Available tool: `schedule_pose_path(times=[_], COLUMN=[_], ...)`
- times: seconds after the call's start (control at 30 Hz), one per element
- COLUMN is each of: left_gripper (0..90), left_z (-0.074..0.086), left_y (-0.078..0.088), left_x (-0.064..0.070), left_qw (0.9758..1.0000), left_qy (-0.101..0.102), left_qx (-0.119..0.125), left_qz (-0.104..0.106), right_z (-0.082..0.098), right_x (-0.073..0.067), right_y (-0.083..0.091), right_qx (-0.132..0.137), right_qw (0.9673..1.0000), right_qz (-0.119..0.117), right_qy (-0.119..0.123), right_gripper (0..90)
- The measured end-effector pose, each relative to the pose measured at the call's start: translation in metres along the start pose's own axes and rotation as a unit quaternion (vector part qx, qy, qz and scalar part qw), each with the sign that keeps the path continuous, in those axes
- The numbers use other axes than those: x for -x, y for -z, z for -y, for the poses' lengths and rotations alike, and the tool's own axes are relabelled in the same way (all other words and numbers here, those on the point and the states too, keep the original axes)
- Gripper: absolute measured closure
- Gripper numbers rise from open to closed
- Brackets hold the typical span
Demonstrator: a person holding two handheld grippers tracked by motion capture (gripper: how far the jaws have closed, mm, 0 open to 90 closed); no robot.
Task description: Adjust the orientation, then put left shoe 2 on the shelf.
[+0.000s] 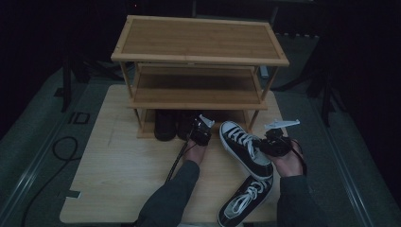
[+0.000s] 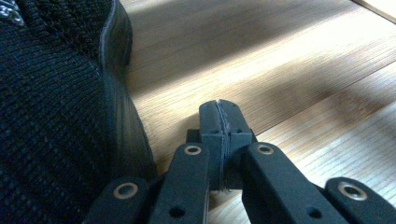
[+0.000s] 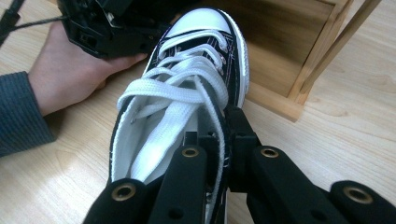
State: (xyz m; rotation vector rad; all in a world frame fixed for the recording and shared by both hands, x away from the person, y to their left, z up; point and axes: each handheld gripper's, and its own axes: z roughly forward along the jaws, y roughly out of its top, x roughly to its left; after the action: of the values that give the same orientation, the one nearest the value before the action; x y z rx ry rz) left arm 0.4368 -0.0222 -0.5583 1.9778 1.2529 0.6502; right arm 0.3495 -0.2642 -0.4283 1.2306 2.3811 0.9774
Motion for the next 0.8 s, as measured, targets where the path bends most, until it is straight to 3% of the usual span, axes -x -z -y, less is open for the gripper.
schedule_pose_path(times=[0.8], left_gripper=[89.6], left_z=[0.000], left_y=[0.000], left_x=[0.001], left_qw=[1.0000], left_qy=[-0.001], left_qx=[0.000], left_qz=[-0.002], right_z=[0.001], right_x=[0.012], right_y=[0.023], right_qx=[0.018], right_qw=[0.9985], right_qz=[-0.043], right_qy=[0.029], right_gripper=[87.4])
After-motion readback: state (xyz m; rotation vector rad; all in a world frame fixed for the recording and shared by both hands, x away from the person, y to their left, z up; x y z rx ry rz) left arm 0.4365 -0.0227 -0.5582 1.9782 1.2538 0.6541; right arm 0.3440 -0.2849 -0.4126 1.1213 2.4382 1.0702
